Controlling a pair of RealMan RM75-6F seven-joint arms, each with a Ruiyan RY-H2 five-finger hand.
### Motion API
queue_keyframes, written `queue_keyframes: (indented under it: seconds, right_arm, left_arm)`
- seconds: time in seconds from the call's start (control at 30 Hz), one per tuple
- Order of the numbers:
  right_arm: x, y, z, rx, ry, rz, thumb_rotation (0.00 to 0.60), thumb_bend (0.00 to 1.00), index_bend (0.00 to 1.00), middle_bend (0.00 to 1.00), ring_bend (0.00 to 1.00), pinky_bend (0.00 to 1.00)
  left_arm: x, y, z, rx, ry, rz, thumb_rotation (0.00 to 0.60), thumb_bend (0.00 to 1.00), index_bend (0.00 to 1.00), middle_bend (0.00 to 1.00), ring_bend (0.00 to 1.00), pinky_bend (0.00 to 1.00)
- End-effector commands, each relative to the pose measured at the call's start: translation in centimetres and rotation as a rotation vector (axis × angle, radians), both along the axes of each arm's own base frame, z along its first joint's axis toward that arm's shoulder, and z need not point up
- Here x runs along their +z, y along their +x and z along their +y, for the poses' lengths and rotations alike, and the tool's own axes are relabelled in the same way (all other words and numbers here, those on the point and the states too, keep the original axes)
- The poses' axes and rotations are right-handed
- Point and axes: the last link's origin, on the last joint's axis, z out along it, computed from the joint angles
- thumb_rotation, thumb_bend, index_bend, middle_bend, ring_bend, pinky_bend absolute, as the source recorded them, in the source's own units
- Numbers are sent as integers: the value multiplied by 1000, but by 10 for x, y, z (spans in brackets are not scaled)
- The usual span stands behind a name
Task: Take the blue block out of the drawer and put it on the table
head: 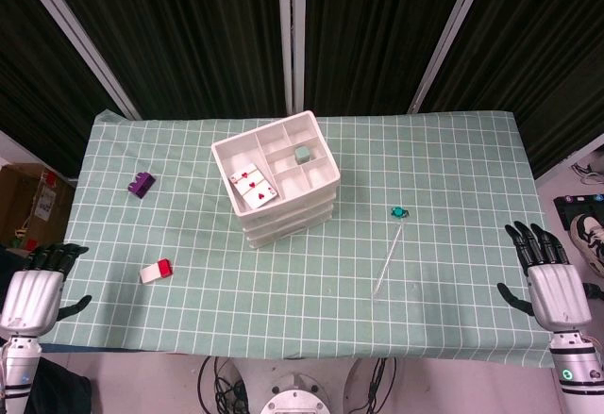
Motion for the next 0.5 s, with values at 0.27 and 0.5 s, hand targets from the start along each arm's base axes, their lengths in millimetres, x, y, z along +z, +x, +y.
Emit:
queue_keyframes:
  seconds: [0.27, 0.5]
  right_arm:
    - [-1, 2, -1, 13, 4, -8, 600, 139, 0, 83, 0, 106]
    - [-18, 28, -1, 88, 119, -121, 600, 140, 0, 160, 21, 156]
  left_arm:
    - [0, 1, -2, 1, 4, -10, 600, 63, 256, 236, 189, 199]
    - [0, 4, -8, -14, 11, -19, 600, 64, 255, 236, 189, 199]
